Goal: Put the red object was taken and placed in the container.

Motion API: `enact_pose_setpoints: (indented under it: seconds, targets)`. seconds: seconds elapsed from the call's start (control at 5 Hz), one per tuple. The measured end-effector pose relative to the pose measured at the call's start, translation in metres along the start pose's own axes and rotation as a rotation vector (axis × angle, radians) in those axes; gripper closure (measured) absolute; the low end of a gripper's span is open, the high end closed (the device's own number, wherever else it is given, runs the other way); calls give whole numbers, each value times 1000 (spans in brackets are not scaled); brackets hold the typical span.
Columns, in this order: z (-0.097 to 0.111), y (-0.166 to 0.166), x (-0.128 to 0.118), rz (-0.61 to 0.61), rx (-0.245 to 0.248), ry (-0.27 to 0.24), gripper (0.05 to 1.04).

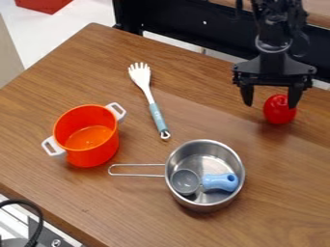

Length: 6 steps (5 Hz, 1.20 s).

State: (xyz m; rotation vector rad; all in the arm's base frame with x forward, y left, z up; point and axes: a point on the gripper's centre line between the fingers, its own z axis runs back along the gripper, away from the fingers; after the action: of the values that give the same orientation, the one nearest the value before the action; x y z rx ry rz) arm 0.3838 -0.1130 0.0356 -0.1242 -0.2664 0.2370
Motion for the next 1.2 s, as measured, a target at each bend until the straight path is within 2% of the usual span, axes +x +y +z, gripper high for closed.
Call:
enact_pose_setpoints:
  seconds: [0.4, 0.6, 1.0, 1.2]
  targets:
    - [-6, -6, 6, 60, -29, 11, 89]
    - [-11, -3, 9, 90, 2, 8, 89]
    - [-28, 5, 12, 154, 112, -14, 89]
    - [-32, 2, 14, 188, 126, 16, 133]
